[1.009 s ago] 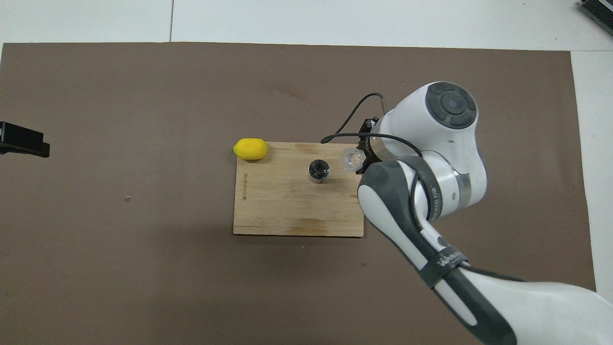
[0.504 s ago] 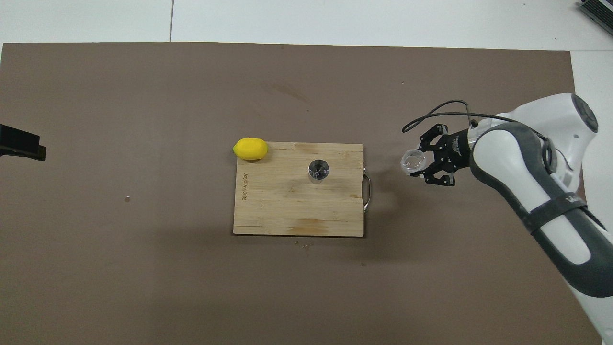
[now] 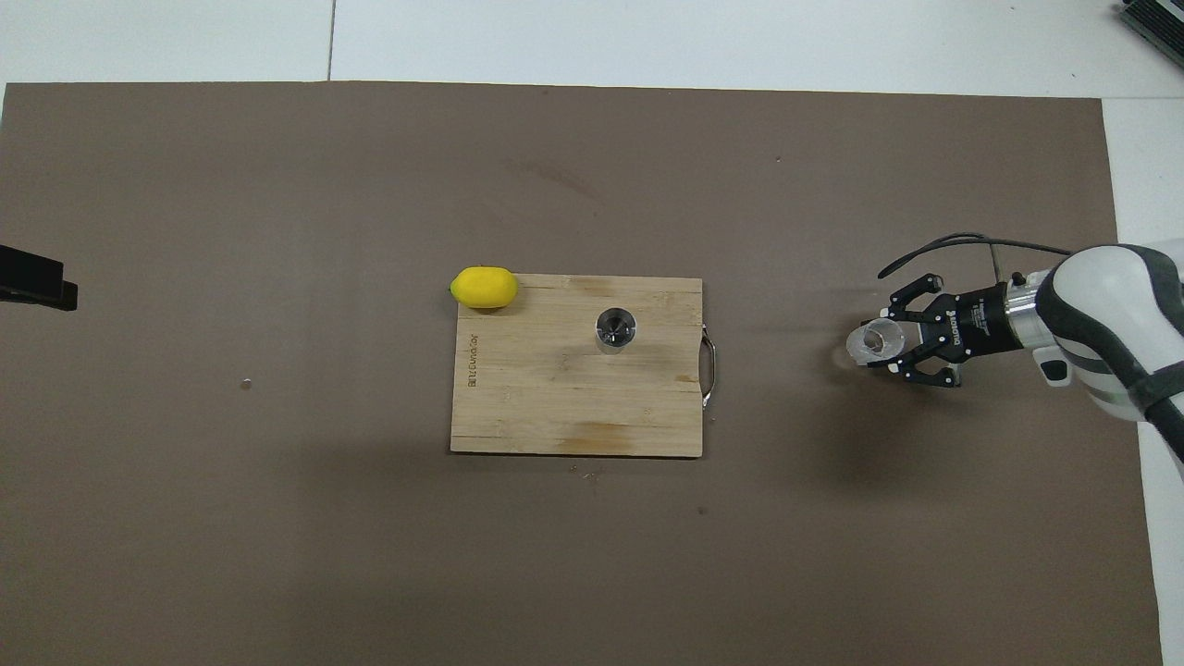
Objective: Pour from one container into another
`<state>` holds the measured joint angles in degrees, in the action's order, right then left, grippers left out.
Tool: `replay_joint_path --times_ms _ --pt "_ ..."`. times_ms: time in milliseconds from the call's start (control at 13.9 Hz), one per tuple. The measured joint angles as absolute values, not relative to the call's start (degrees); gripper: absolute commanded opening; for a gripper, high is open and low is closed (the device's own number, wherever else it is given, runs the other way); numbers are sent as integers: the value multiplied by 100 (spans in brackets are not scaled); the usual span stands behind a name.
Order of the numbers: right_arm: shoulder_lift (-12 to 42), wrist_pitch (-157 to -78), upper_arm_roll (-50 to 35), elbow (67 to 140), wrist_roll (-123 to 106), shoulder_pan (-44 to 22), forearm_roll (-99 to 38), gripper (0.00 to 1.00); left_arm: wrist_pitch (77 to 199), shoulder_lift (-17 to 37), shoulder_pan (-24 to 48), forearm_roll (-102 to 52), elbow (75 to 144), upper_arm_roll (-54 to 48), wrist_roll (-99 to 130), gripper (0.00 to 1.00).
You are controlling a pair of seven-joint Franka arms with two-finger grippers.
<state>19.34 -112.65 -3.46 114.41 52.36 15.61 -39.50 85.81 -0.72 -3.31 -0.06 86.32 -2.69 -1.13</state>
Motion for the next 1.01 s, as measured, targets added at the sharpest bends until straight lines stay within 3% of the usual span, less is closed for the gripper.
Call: replay_joint_path --times_ms 72,144,360,648,1009 --pt "2011 -11265 -346 11441 5133 1617 -3952 0 8581 -72 -331 -6 8631 -269 -113 100" --pt "2051 -11272 -346 11441 5107 1629 -3953 24 8581 -72 -331 -6 8631 -269 -113 100" --pt "2065 -11417 -345 11494 5107 1629 -3953 71 8581 -72 -311 -6 8631 -287 -113 100" --pt "2064 -11520 -339 11601 5092 1639 -3953 95 8581 -72 -272 -6 8631 -289 -112 100" --pt "1649 -11523 -344 11612 4815 1628 -3697 98 8581 -72 -239 -6 8632 -305 -112 100"
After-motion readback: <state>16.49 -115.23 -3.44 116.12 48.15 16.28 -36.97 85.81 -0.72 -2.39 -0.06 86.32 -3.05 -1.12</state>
